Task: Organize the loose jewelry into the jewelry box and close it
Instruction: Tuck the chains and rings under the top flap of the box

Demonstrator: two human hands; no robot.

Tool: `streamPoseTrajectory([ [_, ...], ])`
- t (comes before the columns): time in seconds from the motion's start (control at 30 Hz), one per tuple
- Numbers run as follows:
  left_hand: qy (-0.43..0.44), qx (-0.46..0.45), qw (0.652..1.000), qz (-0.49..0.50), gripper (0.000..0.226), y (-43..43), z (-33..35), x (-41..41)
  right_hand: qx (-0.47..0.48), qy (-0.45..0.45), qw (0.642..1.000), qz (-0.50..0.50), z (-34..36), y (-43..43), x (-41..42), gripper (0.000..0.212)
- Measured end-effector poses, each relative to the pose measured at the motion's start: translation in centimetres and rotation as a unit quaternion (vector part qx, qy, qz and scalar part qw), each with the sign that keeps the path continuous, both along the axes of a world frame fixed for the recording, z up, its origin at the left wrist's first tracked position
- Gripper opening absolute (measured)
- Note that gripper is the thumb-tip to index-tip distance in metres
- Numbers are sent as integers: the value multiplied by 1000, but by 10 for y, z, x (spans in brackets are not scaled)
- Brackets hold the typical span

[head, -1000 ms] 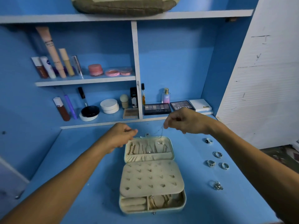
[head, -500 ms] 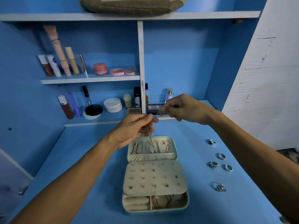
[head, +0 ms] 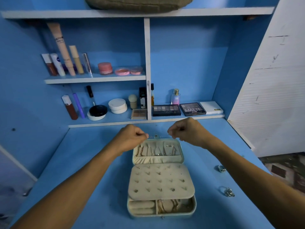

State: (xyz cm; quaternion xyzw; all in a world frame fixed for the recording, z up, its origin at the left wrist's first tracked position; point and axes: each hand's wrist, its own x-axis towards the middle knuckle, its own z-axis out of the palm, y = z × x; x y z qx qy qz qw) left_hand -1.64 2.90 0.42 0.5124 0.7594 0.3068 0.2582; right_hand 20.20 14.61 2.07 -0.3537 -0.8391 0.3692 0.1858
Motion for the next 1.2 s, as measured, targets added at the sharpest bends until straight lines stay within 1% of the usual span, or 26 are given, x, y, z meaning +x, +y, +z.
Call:
streamPoseTrajectory([
  [0.07, 79, 1, 997, -1, 29, 2, -4, 8, 71, -33, 997, 10, -7, -6, -4, 19],
  [0.13, 137, 11, 990, 7, 32, 4, -6, 14, 130, -56, 990, 21, -14, -10, -6, 20],
  [0.23, 184, 20, 982, 22, 31, 5, -8, 17, 183, -86, 979, 34, -21, -13, -7, 19],
  [0.33, 199, 23, 979, 38, 27, 5, -8, 19, 227, -125, 965, 36, -25, -16, -8, 18],
  [0.47, 205, 14, 978, 42, 14, 5, -9, 26, 237, -145, 960, 28, -28, -19, -9, 17],
  [0.57, 226, 9, 974, 30, 7, 7, -11, 31, 241, -156, 957, 31, -26, -22, -11, 16],
  [0.7, 248, 3, 969, -11, 12, 7, -13, 32, 246, -186, 948, 71, -21, -27, -10, 16],
  [0.8, 247, 1, 968, -39, 11, 5, -11, 30, 249, -194, 944, 93, -16, -29, -7, 18],
  [0.87, 248, -11, 967, -58, 11, 2, -9, 28, 237, -196, 946, 106, -15, -29, -6, 20],
  [1.0, 224, -25, 968, -109, 14, -2, -7, 26, 193, -202, 952, 122, -13, -27, -6, 25],
  [1.1, 206, -43, 967, -142, 18, -3, -1, 25, 162, -231, 949, 141, -5, -30, -6, 32],
  [1.2, 198, -68, 961, -183, 24, -6, 8, 25, 140, -248, 946, 156, 0, -30, -6, 33],
])
